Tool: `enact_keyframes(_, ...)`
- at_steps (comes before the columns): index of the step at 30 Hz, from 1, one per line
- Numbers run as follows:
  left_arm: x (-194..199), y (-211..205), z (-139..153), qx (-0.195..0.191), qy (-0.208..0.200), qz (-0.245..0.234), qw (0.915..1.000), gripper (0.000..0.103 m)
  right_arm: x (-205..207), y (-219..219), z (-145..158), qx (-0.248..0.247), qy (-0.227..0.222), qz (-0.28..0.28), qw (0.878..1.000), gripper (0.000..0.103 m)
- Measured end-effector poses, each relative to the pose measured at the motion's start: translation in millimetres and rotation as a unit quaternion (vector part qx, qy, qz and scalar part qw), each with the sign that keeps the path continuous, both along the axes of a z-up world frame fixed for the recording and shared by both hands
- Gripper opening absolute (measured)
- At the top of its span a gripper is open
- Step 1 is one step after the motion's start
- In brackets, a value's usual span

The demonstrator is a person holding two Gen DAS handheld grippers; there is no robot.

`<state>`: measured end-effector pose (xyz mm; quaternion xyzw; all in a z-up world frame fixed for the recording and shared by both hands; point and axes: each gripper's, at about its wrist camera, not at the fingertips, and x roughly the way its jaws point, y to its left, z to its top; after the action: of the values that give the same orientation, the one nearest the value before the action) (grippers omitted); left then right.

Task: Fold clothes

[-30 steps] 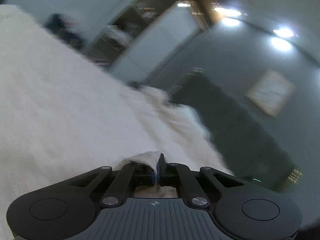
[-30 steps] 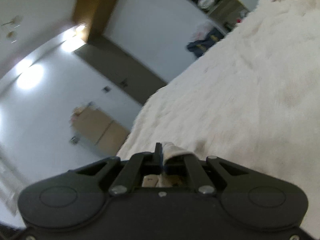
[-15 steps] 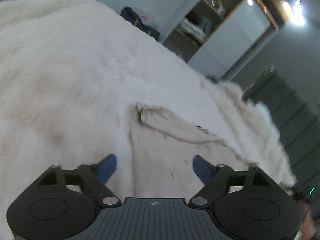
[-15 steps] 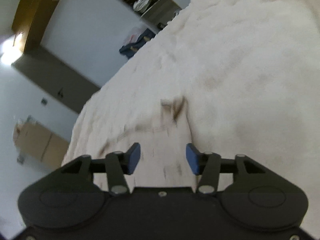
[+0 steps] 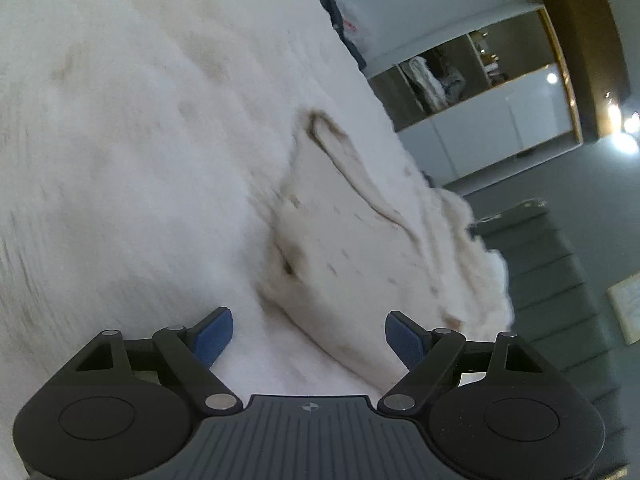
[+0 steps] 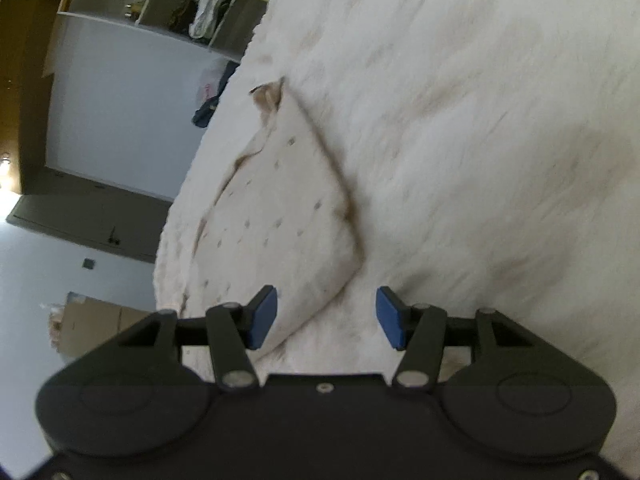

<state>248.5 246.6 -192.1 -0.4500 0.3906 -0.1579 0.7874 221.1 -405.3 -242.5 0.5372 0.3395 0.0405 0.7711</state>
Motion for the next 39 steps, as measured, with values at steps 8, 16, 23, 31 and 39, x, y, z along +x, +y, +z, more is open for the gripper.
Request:
enact_keyframes(8, 45, -28, -35, -0.05, 0.005, 0.043, 0.9978, 0.079, 35, 31, -14, 0.016, -0.016, -0.065, 0.998, 0.051)
enact_keyframes(16, 58, -27, 2, -0.04, -0.058, 0.072, 0.9949, 0.005, 49, 38, 17, 0.003, -0.049, -0.108, 0.993, 0.007)
enact_keyframes(23, 35, -20, 149, -0.119, -0.154, 0.068, 0.9787, 0.004, 21, 27, 167, -0.001, -0.162, -0.103, 0.981, 0.006)
enact_keyframes(31, 33, -17, 240, -0.144, -0.132, 0.046, 0.9796, 0.005, 10, 5, 286, 0.009, -0.21, -0.099, 0.973, 0.007)
enact_keyframes(39, 113, -19, 185, -0.101, -0.039, 0.08, 0.991, 0.005, 83, 8, 252, 0.016, -0.14, -0.08, 0.987, 0.007)
